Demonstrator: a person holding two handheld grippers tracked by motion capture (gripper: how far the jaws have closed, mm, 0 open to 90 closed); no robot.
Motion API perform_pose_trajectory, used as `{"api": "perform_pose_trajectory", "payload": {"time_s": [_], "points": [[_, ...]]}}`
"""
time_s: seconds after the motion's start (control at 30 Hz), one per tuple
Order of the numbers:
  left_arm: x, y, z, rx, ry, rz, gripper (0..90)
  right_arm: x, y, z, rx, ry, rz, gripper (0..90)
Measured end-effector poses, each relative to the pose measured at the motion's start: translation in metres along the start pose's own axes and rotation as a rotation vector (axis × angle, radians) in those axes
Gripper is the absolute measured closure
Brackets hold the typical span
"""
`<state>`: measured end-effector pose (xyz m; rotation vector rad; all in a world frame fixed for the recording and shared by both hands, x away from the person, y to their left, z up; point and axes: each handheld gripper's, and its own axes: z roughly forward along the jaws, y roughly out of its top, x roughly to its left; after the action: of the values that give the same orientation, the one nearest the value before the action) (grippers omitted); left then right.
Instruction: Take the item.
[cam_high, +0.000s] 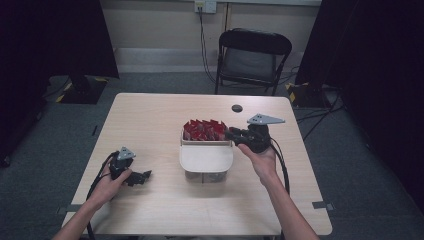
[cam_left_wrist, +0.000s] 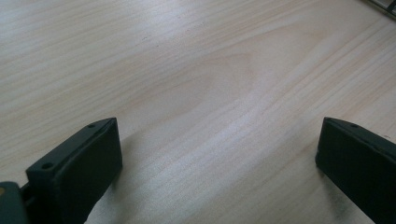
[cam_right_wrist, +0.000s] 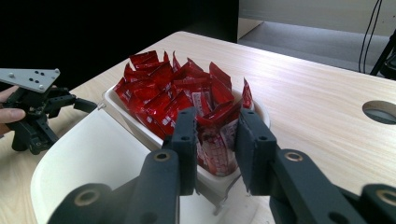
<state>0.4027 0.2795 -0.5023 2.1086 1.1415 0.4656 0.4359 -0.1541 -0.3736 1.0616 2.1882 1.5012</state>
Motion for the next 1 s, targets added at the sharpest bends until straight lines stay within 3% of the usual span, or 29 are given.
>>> {"api": "perform_pose_trajectory", "payload": {"time_s": [0.13, 1.0], "points": [[0.0, 0.0, 0.0, 0.0, 0.0, 0.0, 0.0, 0.001, 0.001, 0.0, -0.003, -0.002, -0.007, 77.5], [0.0, 0.0, 0.0, 0.0, 0.0, 0.0, 0.0, 0.002, 0.01, -0.011, -0.055, 0.003, -0.012, 80.8]]}}
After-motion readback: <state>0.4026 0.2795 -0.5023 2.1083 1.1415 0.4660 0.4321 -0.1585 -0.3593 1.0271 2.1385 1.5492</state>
